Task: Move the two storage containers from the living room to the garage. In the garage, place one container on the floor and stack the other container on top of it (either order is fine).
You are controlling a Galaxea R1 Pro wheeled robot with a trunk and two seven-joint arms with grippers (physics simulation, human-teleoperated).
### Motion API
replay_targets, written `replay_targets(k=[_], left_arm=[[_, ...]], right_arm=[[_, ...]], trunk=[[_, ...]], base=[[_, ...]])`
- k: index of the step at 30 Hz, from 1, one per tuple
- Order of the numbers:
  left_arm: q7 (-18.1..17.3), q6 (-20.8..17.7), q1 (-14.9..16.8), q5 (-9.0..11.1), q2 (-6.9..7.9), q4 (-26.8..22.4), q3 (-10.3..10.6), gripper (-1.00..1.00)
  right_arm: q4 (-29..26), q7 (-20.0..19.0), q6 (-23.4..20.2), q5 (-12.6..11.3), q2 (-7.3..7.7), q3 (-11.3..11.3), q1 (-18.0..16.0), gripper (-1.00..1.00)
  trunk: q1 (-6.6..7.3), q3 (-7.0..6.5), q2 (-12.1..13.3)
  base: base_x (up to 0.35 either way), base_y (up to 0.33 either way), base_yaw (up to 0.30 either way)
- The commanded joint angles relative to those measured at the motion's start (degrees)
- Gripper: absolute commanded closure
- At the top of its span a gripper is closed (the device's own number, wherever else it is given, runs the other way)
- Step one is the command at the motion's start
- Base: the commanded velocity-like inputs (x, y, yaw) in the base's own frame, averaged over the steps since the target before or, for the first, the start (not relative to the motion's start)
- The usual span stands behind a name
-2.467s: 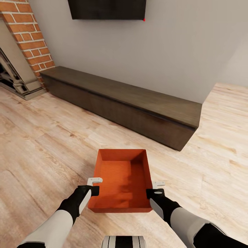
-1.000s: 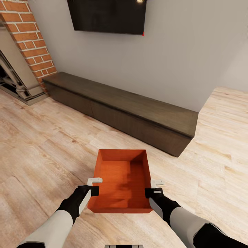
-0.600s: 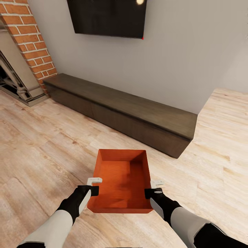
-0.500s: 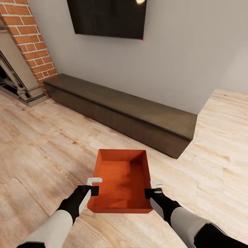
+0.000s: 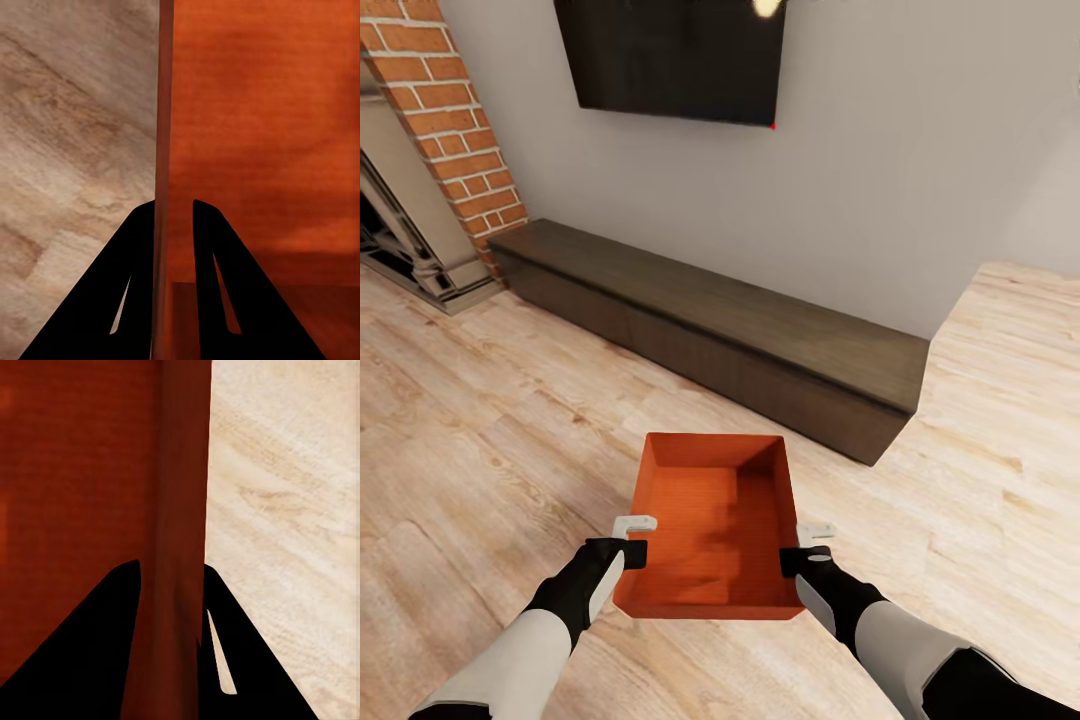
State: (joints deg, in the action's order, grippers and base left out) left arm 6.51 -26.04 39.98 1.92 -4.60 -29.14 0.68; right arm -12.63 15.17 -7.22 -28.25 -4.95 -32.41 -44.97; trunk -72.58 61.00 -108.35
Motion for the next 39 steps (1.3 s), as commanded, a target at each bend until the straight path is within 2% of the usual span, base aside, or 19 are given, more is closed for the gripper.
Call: replay_targets(k=[1, 39], left_arm=[[0.6, -0.3, 0.0, -0.1, -0.06, 0.0, 0.3, 1.0], [0.6, -0.3, 0.0, -0.1, -0.06, -0.2, 0.3, 1.0]], right_arm=[[-0.5, 0.0, -0.2, -0.7, -0.15, -0.8, 0.0, 1.0], [-0.5, 0.1, 0.1, -0.7, -0.15, -0.7, 0.0, 1.0]], trunk=[[0.23, -0.15, 0.4], [8.58, -6.97, 15.6]], base=[[0.0, 0.0, 0.0], [0.0, 0.0, 0.0]])
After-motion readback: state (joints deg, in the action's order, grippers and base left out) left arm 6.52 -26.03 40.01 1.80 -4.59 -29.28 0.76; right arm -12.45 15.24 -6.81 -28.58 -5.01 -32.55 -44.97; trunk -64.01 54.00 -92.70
